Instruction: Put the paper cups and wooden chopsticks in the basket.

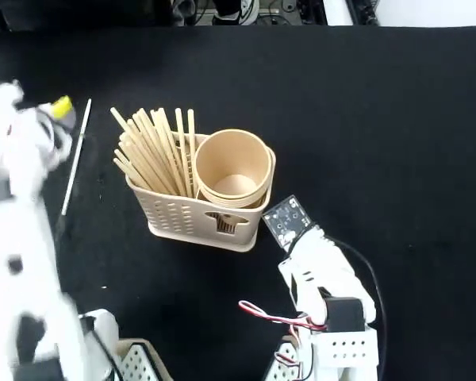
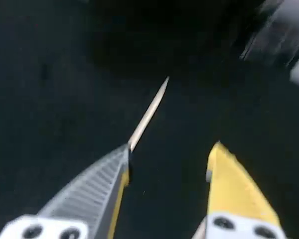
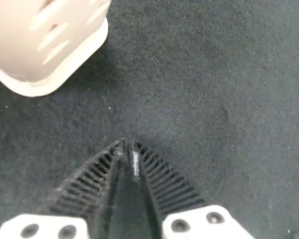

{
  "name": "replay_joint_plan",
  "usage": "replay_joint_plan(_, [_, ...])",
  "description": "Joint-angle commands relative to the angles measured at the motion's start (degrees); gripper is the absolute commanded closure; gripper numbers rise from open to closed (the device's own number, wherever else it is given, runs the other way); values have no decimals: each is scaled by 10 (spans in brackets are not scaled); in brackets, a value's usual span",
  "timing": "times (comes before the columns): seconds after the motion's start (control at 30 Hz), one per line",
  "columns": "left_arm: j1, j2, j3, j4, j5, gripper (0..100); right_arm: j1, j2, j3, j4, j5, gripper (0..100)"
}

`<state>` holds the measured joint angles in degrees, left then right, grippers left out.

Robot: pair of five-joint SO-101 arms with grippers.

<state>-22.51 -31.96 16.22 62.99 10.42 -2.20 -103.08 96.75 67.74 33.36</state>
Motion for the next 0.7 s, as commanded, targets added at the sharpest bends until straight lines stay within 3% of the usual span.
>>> replay_joint_plan(0.0, [-22,205,-90,-13,-41,751,5,-39,-1,1,4,986])
replay_joint_plan(0.3, [-8,537,-275,-1,-99,751,5,-39,-1,1,4,986])
replay_joint_plan(0.53, [-18,758,-502,91,-126,752,5,-39,-1,1,4,986])
replay_joint_plan(0.67, [-26,859,-647,164,-126,839,5,-39,-1,1,4,986])
